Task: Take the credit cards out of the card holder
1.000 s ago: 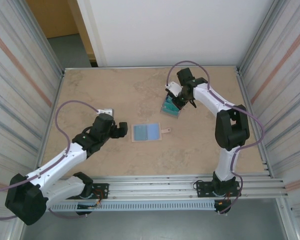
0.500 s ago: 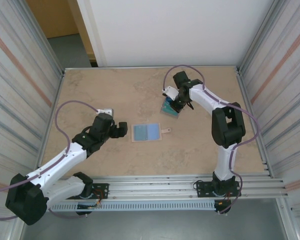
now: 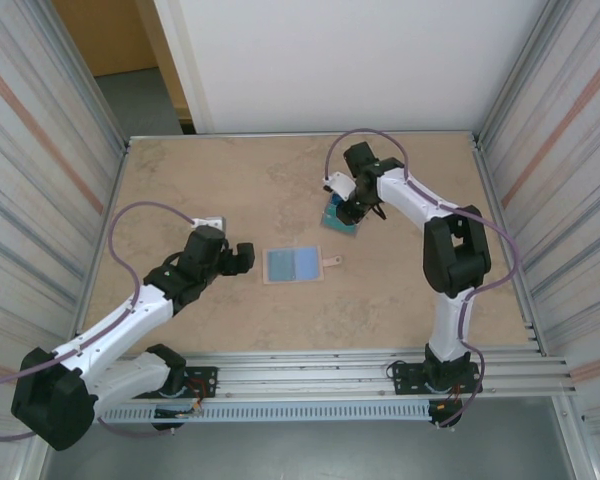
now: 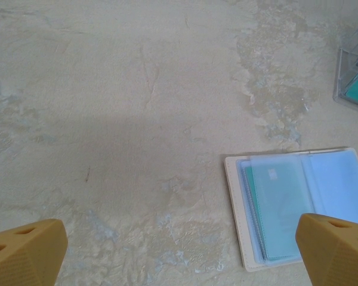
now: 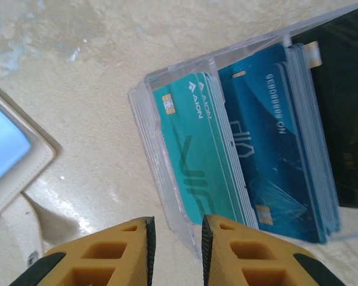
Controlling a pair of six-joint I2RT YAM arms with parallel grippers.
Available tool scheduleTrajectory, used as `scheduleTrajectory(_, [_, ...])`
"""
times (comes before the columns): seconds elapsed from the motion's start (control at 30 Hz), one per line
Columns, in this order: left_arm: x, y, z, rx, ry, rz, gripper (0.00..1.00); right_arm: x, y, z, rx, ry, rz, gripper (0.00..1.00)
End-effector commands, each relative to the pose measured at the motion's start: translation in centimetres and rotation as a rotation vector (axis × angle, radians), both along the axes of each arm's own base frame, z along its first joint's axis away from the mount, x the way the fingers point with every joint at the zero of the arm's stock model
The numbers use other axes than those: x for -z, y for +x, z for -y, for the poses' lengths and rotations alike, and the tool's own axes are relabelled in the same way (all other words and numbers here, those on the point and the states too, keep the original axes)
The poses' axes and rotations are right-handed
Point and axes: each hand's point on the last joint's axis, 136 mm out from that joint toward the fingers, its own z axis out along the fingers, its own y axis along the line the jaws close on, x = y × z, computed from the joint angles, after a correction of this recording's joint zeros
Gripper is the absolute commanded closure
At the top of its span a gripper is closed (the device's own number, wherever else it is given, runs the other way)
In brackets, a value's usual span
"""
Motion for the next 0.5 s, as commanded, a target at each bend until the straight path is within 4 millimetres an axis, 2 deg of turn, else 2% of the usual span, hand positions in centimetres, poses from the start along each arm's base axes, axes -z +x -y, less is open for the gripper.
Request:
scheduleTrajectory(0.0, [-0.9, 0.3, -0.3, -0.032, -0.042, 0.029, 0.01, -4.5, -0.8, -1.1, 0.086, 0.1, 0.053, 0.7])
scheduleTrajectory(0.07, [-0.8, 0.3, -0.5, -0.044, -0.048, 0.025, 0.01, -5.4, -1.5, -1.8, 0.139, 0.132, 0.062, 0.68])
scheduleTrajectory(0.17, [-0.7, 0.2, -1.0, -0.068, -0.066, 0.028, 0.01, -5.8, -3.1, -3.4, 0.206, 0.184, 0.045, 0.59])
scheduleTrajectory(0.27, [-0.4, 0.0, -1.8, -0.105, -0.085, 0.028, 0.01, -4.8, -5.3, -5.7, 0.248, 0.197, 0.004, 0.54])
scheduleTrajectory(0.47, [0.2, -0.8, -4.3, -0.217, -0.098, 0.031, 0.01, -1.6, -8.8, -9.9, 0.289, 0.125, -0.05, 0.5])
